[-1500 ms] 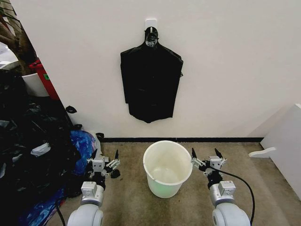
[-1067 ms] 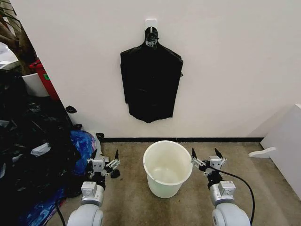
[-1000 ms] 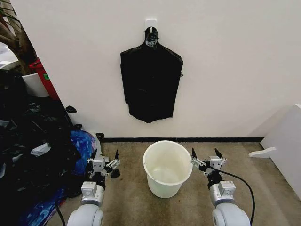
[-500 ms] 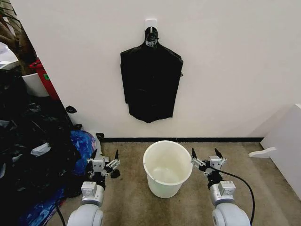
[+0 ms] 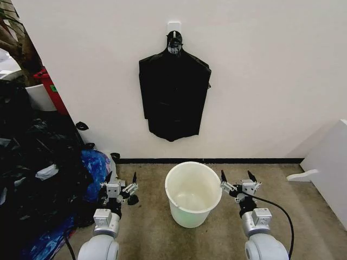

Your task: Place the garbage bag over the trash bin.

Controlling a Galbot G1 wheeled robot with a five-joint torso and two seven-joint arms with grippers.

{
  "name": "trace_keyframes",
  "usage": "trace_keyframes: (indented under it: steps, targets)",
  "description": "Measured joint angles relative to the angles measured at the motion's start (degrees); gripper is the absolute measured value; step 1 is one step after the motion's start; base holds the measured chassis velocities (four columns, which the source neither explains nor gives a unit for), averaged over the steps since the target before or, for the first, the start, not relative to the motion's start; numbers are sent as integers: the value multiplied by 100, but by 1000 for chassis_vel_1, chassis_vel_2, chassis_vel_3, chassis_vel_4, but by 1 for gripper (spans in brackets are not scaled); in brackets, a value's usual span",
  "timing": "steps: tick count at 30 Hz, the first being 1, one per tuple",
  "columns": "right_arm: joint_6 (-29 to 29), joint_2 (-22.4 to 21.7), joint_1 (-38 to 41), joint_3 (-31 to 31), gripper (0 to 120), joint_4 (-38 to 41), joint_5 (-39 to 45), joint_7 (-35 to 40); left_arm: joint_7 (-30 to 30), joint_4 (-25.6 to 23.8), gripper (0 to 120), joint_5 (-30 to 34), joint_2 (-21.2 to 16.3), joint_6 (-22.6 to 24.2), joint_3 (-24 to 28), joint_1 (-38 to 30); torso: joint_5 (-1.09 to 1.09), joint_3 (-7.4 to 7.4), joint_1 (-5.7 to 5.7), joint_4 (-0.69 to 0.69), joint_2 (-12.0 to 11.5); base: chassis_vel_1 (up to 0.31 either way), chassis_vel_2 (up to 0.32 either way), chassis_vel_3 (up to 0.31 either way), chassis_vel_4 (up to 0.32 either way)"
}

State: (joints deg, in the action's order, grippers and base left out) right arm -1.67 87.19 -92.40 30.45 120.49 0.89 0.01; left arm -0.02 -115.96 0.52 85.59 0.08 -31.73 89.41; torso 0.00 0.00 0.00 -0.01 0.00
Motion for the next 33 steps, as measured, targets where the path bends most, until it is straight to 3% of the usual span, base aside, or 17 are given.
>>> trace_keyframes:
  steps: [2, 6, 10, 11, 12, 17, 22, 28, 33]
  targets:
    - [-45, 36, -101, -31, 100, 156, 27, 0, -2, -73, 100, 26, -17, 6, -11, 32, -4, 0, 0, 1, 0, 0, 0, 0, 0]
    - [-300, 224, -618, -186, 100, 992, 168, 0, -51, -783, 100, 293, -197, 53, -141, 292, -1, 0, 0, 1, 0, 0, 0, 0, 0]
    - [-387, 288, -797, -241, 100, 1279, 218, -1, -71, -1049, 100, 394, -264, 70, -193, 389, 0, 0, 0, 1, 0, 0, 0, 0, 0]
    - [-509, 335, -1055, -324, 100, 1678, 511, 6, -105, -1555, 100, 584, -390, 107, -286, 575, -3, -1, 0, 0, 0, 0, 0, 0, 0]
    - [-509, 335, -1055, -324, 100, 1678, 511, 6, -105, -1555, 100, 584, -390, 107, -286, 575, -3, -1, 0, 0, 0, 0, 0, 0, 0]
    - [-476, 271, -1053, -321, 100, 1682, 757, 32, -171, -2481, 100, 935, -625, 173, -456, 921, 0, -1, 0, 2, 0, 0, 0, 0, 0]
    - [-213, 208, -927, -273, 100, 1619, 1004, 70, -243, -2782, 100, 1165, -792, 228, -639, 1240, -1, 0, 0, 1, 0, 0, 0, 0, 0]
    - [443, 150, -645, -181, 100, 1580, 1468, 222, -331, -2791, 100, 1135, -889, 229, -775, 1375, 0, 0, 0, 1, 0, 0, 0, 0, 0]
    - [659, 28, -406, -211, 100, 1632, 2056, 208, -376, -2774, 100, 1037, -880, 200, -802, 1416, -1, 0, 0, 1, 0, 0, 0, 0, 0]
